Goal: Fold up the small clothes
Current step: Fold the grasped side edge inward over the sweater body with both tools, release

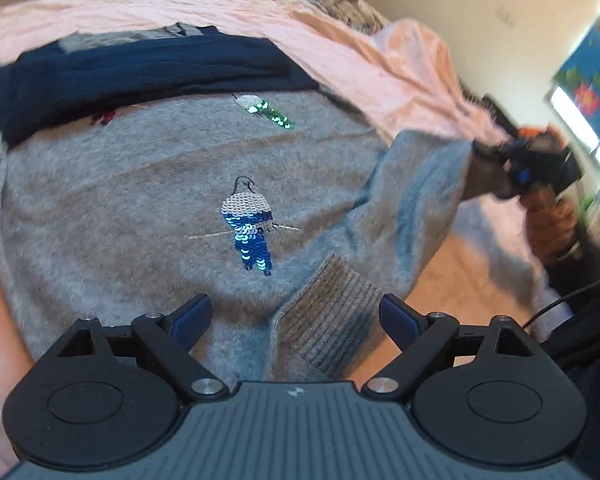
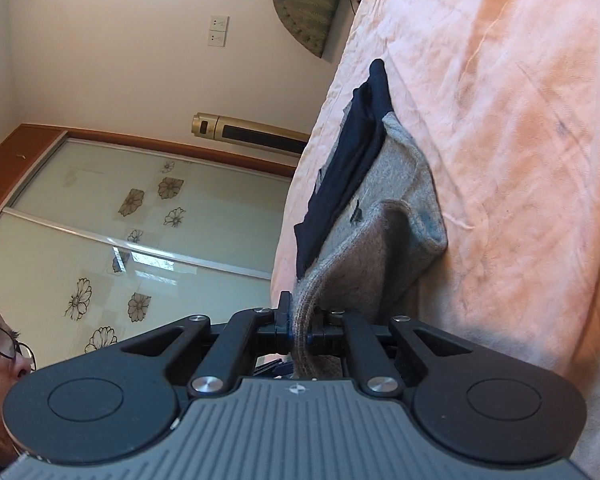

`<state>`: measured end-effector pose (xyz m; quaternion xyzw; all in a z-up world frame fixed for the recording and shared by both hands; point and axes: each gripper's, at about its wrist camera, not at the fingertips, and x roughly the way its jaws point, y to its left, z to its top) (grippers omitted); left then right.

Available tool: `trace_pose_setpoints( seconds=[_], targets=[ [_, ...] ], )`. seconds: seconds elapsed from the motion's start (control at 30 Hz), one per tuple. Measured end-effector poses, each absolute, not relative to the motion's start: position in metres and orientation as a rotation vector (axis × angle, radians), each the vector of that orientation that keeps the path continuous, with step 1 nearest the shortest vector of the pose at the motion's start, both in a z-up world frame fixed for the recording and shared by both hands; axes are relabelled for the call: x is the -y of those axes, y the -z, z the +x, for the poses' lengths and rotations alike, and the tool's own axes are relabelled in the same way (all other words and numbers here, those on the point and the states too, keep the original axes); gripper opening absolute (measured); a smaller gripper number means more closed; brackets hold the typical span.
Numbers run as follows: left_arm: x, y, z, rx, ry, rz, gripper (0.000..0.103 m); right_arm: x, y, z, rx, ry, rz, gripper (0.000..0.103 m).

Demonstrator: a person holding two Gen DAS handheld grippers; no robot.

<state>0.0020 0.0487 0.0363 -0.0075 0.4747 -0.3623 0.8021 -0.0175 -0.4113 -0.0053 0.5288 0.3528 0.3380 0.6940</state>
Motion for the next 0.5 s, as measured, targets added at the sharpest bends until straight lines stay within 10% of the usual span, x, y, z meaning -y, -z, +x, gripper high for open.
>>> trace_pose_setpoints(
  seconds=[0.27, 0.5],
  targets=[
    [-0.034, -0.041, -0.013, -1.009, 0.792, 0.130, 0.048, 0.410, -0.001, -0.018, -0.781, -0.773, 1.161, 0.017],
    [-0.038, -0.043, -0.020, -1.004, 0.782, 0.065, 0.029, 0.407, 0.003, -0.019, -0.791, -0.774, 1.166, 0.017]
  ],
)
